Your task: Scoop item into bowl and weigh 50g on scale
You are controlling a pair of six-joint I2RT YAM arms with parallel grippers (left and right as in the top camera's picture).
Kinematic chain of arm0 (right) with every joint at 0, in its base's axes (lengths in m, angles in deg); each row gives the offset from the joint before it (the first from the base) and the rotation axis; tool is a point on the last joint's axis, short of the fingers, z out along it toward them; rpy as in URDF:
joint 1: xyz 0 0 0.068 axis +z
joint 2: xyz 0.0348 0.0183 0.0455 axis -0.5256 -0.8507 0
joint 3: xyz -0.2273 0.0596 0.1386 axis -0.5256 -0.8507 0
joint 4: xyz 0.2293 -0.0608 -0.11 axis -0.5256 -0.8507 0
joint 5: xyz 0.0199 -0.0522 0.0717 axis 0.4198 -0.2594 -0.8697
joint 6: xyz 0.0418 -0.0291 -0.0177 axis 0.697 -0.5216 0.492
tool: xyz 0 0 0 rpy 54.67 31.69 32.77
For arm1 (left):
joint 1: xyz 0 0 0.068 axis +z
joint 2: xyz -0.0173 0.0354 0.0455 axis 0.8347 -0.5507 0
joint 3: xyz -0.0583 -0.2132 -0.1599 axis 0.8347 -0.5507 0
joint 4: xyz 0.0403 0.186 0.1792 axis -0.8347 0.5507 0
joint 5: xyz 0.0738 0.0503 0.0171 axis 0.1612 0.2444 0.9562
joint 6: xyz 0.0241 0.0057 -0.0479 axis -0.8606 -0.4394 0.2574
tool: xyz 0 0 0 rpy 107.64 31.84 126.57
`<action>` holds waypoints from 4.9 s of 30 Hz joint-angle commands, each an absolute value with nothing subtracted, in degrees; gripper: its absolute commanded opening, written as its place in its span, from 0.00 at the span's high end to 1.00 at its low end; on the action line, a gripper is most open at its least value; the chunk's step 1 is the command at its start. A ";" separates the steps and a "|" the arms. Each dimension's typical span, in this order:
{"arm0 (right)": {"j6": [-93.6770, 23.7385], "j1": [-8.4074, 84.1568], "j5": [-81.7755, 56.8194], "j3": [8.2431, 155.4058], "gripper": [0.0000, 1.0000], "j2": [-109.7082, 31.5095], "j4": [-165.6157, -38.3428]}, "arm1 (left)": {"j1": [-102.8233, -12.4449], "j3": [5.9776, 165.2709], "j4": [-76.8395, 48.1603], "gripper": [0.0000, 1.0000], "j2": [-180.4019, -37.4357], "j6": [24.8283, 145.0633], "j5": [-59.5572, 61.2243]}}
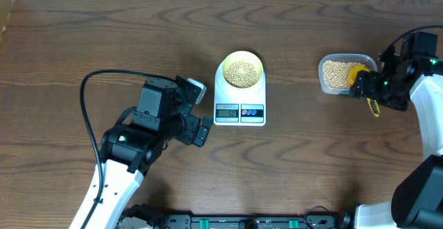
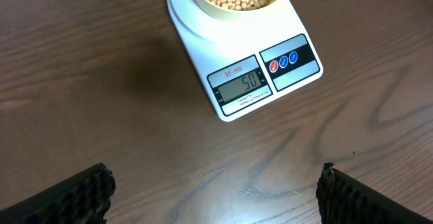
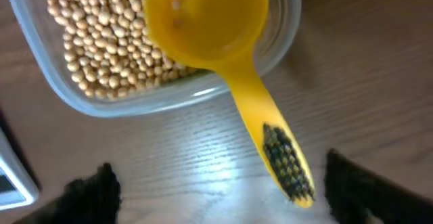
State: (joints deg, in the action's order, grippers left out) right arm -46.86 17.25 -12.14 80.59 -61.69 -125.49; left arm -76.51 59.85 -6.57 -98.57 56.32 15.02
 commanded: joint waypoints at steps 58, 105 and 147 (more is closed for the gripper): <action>-56.43 17.01 -14.92 81.86 0.01 -16.97 -147.93 | -76.27 59.99 -6.57 0.02 -98.64 56.21 14.56; -62.49 24.53 -14.92 63.15 0.01 -3.05 -122.47 | -76.27 59.99 -6.57 0.02 -98.64 56.21 14.56; -62.90 31.83 -8.60 8.16 0.01 31.05 -69.34 | -76.27 59.99 -6.57 0.02 -98.64 56.21 14.56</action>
State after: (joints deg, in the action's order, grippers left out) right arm -62.53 30.89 -11.42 10.14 29.45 -70.49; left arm -76.51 59.83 -6.57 -98.57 56.35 15.02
